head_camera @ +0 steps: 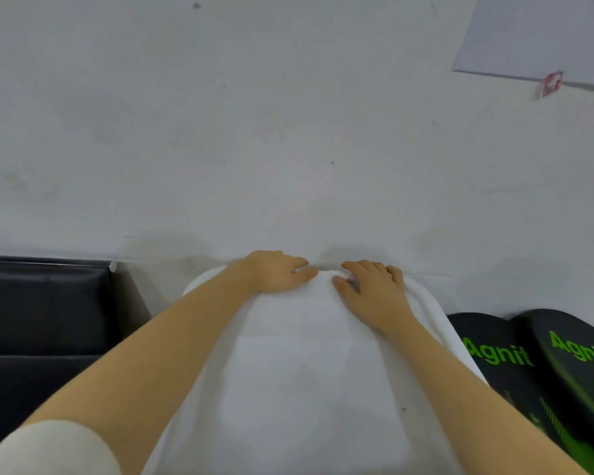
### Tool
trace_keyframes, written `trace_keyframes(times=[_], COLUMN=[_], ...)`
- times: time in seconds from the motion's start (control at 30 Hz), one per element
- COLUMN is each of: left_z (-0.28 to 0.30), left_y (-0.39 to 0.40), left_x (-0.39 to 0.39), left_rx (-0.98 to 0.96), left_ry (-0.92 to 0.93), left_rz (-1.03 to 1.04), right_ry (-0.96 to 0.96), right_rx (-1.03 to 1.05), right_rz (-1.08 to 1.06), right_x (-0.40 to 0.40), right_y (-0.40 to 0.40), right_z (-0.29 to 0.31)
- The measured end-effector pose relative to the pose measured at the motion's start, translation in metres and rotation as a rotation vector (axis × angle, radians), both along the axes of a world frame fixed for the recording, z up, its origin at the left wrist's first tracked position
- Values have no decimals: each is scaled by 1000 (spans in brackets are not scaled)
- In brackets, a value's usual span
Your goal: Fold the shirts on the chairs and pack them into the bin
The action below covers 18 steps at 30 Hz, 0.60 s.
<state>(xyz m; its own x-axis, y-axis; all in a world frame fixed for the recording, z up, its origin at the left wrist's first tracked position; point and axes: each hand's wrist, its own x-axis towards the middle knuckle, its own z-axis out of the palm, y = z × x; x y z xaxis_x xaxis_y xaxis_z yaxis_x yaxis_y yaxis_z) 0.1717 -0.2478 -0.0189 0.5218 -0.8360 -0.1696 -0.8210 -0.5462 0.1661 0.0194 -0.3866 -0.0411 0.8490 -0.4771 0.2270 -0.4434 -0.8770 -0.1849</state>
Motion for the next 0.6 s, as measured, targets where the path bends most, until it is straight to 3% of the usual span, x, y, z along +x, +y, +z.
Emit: trace_keyframes(times=[0.17, 0.4, 0.6], left_z=[0, -29, -24], left_y=[-3, 9, 6], left_x=[4, -4, -26], left_rx=[-23, -478, -497], left_ry=[51, -384, -307], left_rz=[-33, -133, -10], right_ry=[-29, -71, -62], right_rx=[16, 55, 71], right_rz=[-2, 77, 108], right_x=[4, 2, 3], right_y=[-2, 1, -3], right_z=[0, 2, 3])
